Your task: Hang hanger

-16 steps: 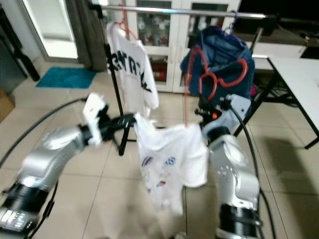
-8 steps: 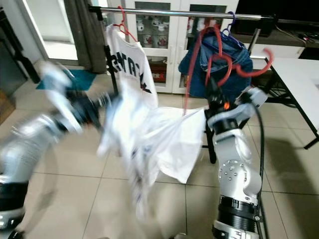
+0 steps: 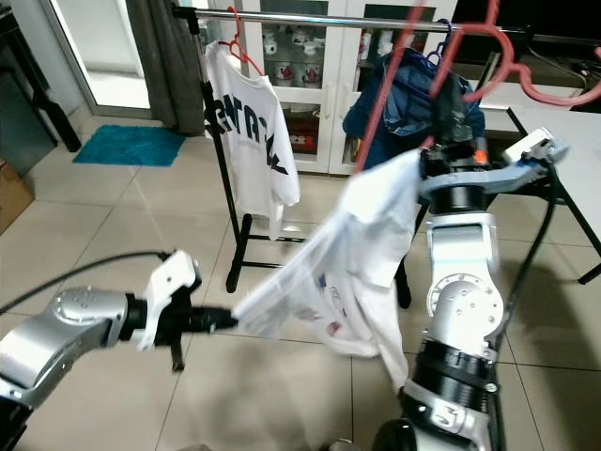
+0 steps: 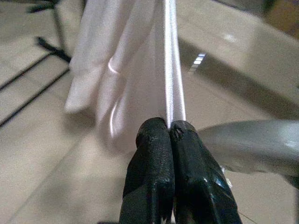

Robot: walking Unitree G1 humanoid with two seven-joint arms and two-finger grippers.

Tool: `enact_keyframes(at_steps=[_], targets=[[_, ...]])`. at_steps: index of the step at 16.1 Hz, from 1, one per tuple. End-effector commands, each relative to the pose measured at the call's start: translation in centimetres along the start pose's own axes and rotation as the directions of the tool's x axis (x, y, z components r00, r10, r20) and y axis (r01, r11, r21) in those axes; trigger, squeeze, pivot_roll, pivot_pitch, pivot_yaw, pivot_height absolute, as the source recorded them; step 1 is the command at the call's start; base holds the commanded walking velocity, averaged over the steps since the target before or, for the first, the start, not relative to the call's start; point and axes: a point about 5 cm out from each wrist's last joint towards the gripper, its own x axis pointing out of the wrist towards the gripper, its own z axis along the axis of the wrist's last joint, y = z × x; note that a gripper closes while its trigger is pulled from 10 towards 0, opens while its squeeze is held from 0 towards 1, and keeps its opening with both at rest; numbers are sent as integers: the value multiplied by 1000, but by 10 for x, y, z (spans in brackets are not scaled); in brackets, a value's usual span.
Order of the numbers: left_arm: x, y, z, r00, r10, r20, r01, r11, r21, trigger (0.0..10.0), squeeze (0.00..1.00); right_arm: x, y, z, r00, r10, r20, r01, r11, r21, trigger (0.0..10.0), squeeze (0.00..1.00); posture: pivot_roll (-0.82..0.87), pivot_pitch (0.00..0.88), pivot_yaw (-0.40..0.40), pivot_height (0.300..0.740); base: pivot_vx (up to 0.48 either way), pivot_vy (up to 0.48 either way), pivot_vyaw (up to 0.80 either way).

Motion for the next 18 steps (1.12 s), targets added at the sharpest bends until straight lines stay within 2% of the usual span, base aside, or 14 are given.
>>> enact_keyframes(at_steps=[1,2,3,4,5,7,8,9,10,12,13,14,16,18], targets=[[-5,-3,11,997,-46,58,45,999,29,0,0,2,-9,-3,996,-82,-40,73,982,-176,0,0,-97,0,0,740,0,0,0],[-6,-6,26,982,-75,171,72,997,23,0,0,4,-13,-10,989,-102,-108,61,940,-336,0,0,-93,0,-8,740,0,0,0],[-10,-9,41,959,-101,264,98,995,23,0,0,5,-16,-18,979,-123,-163,40,898,-437,0,0,-94,0,-9,740,0,0,0],[-19,-17,71,891,-173,420,169,984,48,0,0,7,-19,-33,963,-141,-232,-12,833,-553,0,0,-96,0,-8,740,0,0,0],[-28,-22,95,817,-217,534,199,976,91,0,0,10,-21,-42,962,-153,-227,-2,826,-564,0,0,-95,0,-6,740,0,0,0],[-39,-22,118,723,-230,651,199,972,123,0,0,12,-22,-52,960,-125,-249,-44,814,-580,0,0,-92,0,-4,740,0,0,0],[-47,-23,130,655,-252,713,216,966,143,0,0,12,-23,-57,956,-123,-266,-63,800,-597,0,0,-91,0,-4,740,0,0,0],[-50,-25,133,631,-267,728,234,961,149,0,0,14,-24,-57,959,-131,-252,-43,810,-585,0,0,-87,0,-3,740,0,0,0],[-45,-26,116,738,-265,620,242,962,124,0,0,26,-24,-46,978,-156,-142,80,897,-435,0,0,-83,0,0,740,0,0,0],[-32,-24,84,876,-223,427,225,973,45,0,0,42,-19,-30,990,-133,-44,118,961,-249,0,0,-83,0,2,740,0,0,0],[-22,-14,55,964,-124,235,126,992,8,0,0,54,-8,-21,998,-62,2,62,995,-80,0,0,-83,0,6,740,0,0,0],[-16,2,22,999,18,28,-18,1000,4,0,0,65,5,-11,999,33,43,-36,996,76,0,0,-84,0,8,740,0,0,0],[-18,14,-3,987,117,-107,-116,993,16,0,0,73,15,0,988,115,99,-133,972,196,0,0,-82,0,8,740,0,0,0],[-23,17,-15,977,150,-151,-149,989,19,0,0,78,20,11,974,159,160,-199,942,271,0,0,-82,0,7,740,0,0,0]])
